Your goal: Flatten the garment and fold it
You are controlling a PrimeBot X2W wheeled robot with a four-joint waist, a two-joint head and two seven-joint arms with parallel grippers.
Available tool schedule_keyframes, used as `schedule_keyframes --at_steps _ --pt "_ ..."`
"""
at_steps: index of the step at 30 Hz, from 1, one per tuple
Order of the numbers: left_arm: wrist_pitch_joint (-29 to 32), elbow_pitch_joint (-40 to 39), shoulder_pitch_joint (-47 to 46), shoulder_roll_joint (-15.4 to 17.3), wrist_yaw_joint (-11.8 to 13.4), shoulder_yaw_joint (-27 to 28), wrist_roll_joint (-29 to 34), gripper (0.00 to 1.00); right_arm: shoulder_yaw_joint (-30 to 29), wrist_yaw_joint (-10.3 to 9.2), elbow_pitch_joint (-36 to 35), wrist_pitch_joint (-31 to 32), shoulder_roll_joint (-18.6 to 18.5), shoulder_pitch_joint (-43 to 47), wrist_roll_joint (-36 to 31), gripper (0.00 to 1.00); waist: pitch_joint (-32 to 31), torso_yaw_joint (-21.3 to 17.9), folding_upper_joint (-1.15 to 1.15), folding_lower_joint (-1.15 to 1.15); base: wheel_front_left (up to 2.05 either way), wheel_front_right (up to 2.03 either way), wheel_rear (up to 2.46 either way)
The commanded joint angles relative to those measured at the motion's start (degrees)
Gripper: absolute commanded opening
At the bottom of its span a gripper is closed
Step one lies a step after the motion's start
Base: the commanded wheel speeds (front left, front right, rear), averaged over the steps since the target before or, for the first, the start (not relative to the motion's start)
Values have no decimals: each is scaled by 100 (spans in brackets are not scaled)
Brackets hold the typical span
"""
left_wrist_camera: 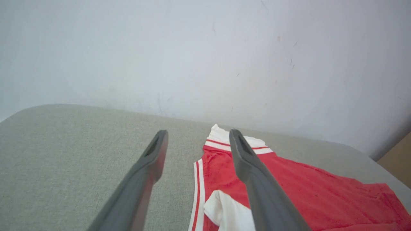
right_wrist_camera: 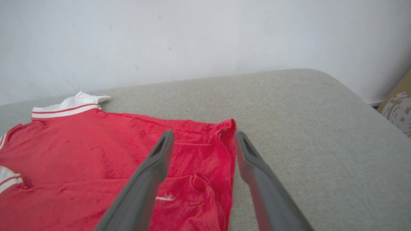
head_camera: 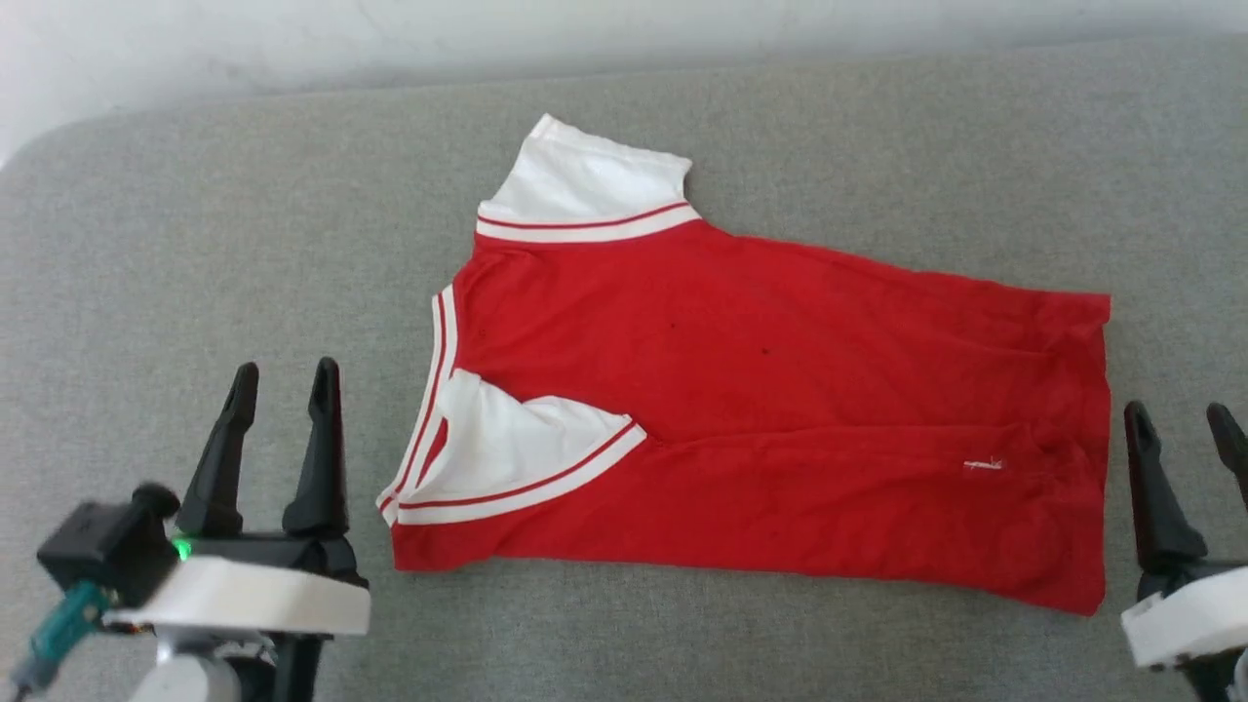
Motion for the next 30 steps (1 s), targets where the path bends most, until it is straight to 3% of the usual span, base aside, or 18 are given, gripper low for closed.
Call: schedule_keyframes --at_steps 1,8,11,13,19,26,30 --pt "-24 -113 261 -304 -1 195 294 100 -4 -4 -6 -278 129 127 -218 100 -113 41 0 1 0 0 0" --pt "-26 -119 1046 -1210 -206 763 1313 100 -278 -4 154 -1392 443 442 -861 100 -337 99 0 1 0 0 0" --pt "-26 -155 1309 -1549 -324 1084 1573 100 -447 -4 276 -1680 466 573 -815 100 -399 125 0 1 0 0 0" --pt "-26 -141 1376 -1610 -391 1147 1659 100 -463 -4 329 -1726 468 610 -779 100 -408 135 0 1 0 0 0" --pt "38 307 1411 -1552 -832 1030 1909 100 -464 -4 440 -1715 470 591 -818 100 -437 182 0 1 0 0 0" --pt "1486 728 920 -1235 -1124 615 1744 100 -357 -4 503 -1686 471 536 -822 100 -383 202 0 1 0 0 0" --pt "2054 963 637 -1170 -1158 580 1570 100 -261 -4 558 -1671 471 512 -814 100 -319 150 0 1 0 0 0"
